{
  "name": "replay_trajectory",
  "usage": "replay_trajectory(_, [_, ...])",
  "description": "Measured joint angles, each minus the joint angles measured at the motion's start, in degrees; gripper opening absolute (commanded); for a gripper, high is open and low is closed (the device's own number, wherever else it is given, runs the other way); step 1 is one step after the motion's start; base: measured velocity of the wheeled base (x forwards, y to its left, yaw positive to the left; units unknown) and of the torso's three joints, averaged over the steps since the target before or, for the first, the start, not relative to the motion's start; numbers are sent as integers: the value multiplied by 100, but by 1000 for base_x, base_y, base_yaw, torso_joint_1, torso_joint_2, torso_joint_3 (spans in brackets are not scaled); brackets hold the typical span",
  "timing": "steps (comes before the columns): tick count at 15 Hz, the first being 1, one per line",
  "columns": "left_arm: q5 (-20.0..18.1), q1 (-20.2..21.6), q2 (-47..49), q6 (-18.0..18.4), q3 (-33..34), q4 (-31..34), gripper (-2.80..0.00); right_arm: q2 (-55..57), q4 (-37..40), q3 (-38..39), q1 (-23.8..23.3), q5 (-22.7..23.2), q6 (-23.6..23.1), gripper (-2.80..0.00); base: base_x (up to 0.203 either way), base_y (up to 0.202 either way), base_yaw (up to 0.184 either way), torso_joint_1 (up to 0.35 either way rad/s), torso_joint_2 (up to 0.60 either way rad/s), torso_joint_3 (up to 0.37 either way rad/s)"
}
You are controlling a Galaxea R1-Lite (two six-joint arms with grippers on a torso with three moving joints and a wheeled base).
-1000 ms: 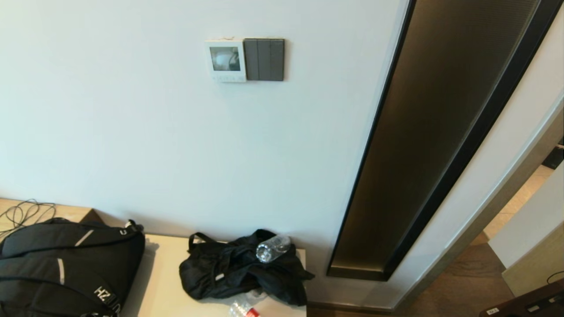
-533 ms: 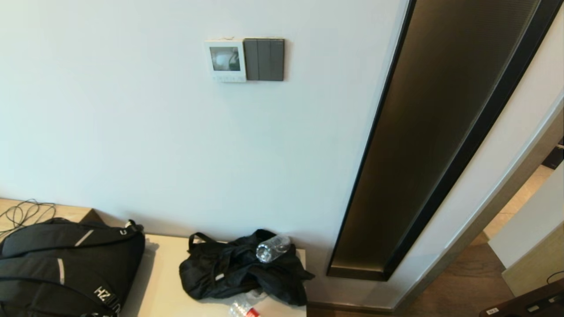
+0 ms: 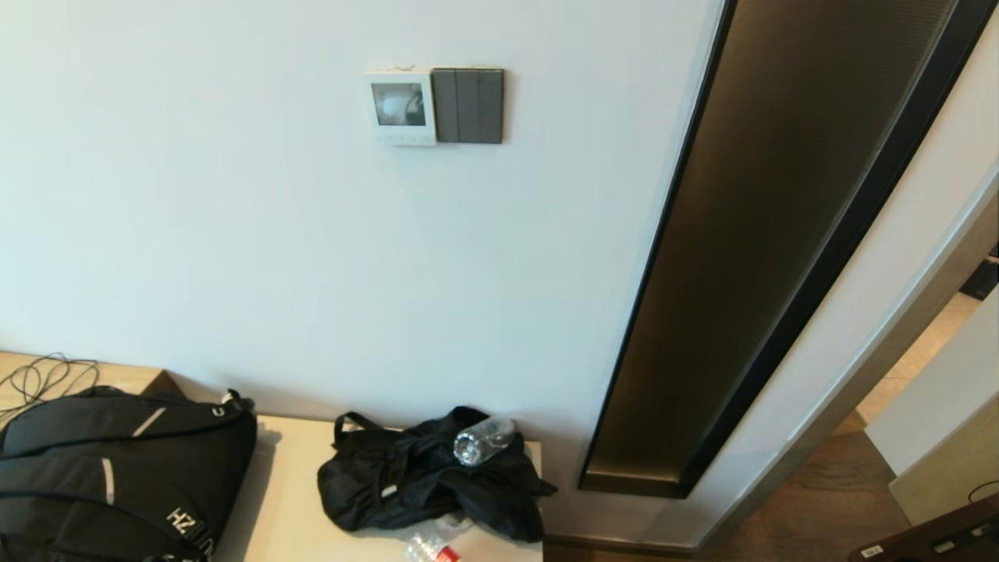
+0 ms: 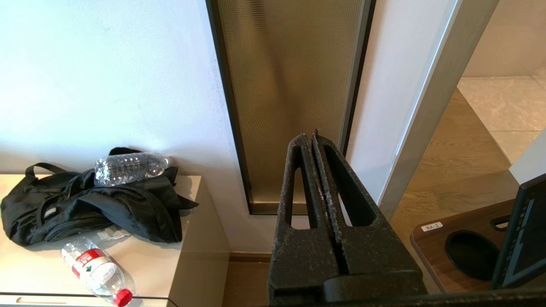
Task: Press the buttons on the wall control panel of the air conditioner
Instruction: Turn on the central air conditioner
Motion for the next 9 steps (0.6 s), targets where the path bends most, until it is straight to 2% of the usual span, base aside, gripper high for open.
replay_trajectory(4, [2,0,0,2,-37,5,-280,0,-2,0,0,0,0,-280,0,0,0,0,0,0])
replay_trajectory(9, [-73,-6,392,-57,-1129,59,-280,0,-2,0,0,0,2,-280,0,0,0,0,0,0])
